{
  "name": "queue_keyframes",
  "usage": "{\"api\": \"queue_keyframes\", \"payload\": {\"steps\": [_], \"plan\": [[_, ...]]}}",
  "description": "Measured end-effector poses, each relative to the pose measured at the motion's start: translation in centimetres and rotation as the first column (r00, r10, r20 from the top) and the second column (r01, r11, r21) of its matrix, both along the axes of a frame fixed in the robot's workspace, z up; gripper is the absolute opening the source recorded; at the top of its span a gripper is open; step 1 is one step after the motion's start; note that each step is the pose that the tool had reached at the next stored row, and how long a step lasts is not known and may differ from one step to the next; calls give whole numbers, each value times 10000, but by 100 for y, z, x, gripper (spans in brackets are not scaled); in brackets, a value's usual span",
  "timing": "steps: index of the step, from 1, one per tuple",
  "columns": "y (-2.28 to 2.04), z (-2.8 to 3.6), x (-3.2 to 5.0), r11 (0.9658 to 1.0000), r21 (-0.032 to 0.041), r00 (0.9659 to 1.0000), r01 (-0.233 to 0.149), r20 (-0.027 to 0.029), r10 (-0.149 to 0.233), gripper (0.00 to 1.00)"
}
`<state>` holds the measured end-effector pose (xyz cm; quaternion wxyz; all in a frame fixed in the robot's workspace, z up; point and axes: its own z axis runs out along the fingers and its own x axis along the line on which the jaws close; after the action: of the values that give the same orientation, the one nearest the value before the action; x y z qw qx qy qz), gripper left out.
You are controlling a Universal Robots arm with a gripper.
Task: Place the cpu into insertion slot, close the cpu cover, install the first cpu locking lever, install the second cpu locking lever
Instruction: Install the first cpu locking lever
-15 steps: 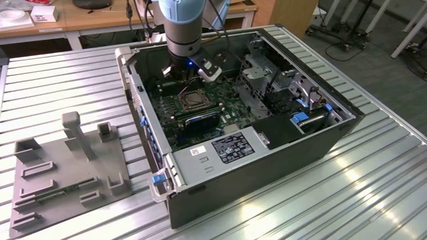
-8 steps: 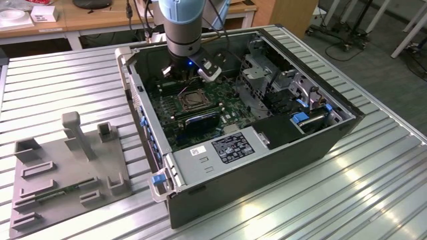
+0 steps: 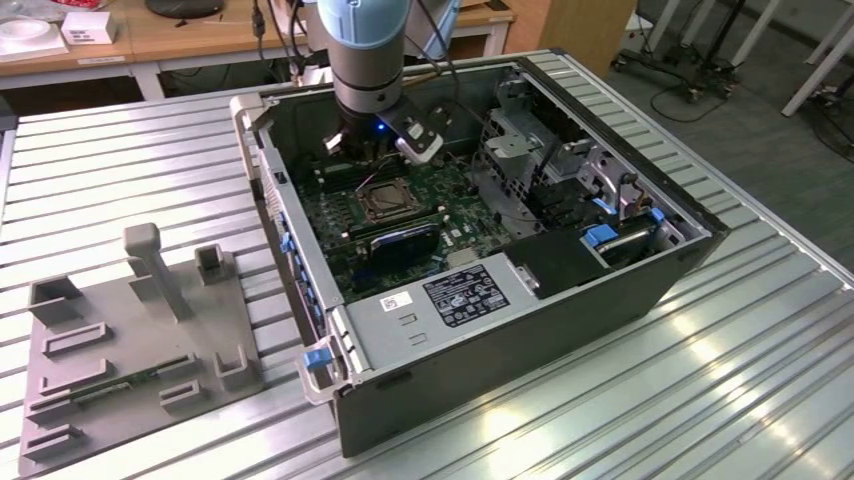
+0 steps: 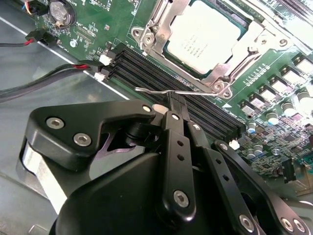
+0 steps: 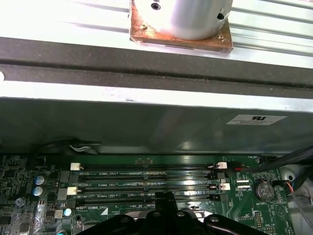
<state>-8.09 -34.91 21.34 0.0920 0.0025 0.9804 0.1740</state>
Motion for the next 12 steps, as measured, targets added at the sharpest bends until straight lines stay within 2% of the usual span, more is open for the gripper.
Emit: {"api": "queue_keyframes", "payload": {"steps": [12], "plan": [[-1,-31,18,10000,-3,10000,0,-2,0,11]]}}
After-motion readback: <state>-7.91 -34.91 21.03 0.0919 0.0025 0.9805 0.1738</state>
